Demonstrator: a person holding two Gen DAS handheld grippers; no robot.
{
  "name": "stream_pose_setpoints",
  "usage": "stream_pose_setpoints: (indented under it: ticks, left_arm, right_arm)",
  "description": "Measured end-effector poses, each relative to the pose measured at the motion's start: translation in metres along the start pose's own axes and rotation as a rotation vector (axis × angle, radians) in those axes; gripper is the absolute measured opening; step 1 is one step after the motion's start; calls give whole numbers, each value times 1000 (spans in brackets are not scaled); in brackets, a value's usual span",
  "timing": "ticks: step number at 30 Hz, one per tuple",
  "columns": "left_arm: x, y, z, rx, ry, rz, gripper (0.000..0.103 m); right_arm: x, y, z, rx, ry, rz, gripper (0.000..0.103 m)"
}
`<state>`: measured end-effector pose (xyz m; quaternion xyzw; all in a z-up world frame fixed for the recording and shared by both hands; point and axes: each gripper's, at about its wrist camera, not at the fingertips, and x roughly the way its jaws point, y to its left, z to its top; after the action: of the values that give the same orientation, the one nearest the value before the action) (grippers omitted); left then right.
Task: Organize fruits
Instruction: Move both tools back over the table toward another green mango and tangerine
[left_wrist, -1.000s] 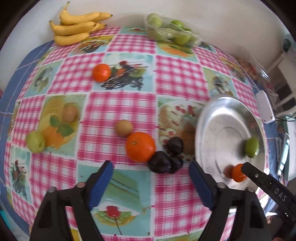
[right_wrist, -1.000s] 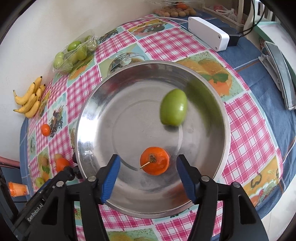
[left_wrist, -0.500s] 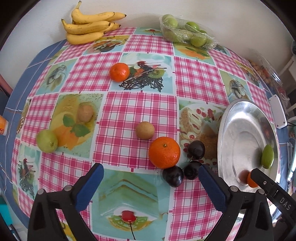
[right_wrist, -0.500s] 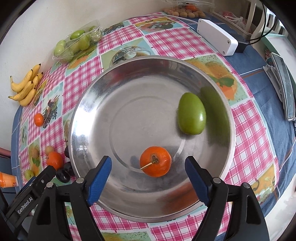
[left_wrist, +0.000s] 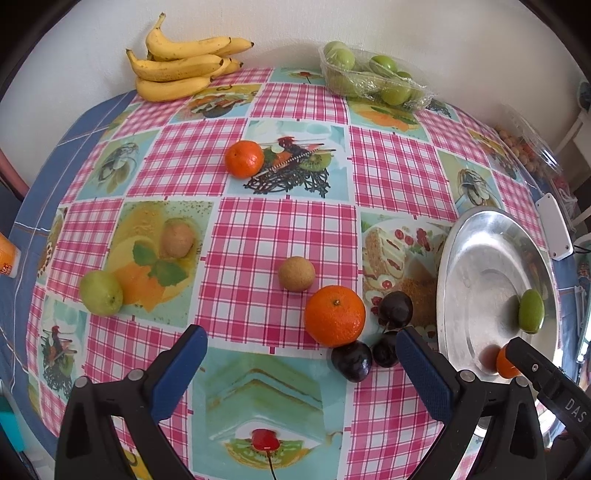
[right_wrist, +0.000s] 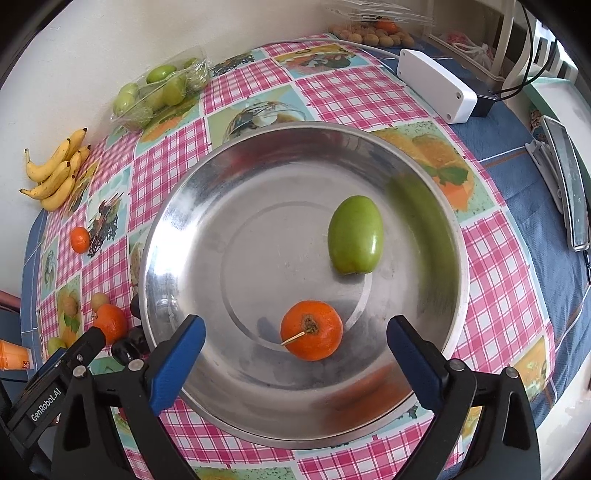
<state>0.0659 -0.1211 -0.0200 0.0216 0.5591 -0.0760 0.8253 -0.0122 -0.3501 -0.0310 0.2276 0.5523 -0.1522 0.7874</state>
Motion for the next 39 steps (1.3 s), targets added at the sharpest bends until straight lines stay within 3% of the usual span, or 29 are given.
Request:
stream_pose_setpoints:
  ticks: [7,18,25,33,39]
  left_arm:
    - [-2,9,2,-24,-17,-15,103]
    - [-22,51,11,-89,-126,-38,103]
    - [-24,86,12,-132,-112,-65,103]
    - [-26,133,12,-214,-117,-3,103]
    - [-25,171,12,-311,-109,14,103]
  right_arm:
    - [-5,7,0,-19,-34,21,99]
    - [-8,49,-8,-107,-49,104,99]
    - [-5,82,-13,-178,-42,147,99]
    - [-4,126,-21,-274,-61,221,99]
    - [0,150,-24,-337,-68,231,99]
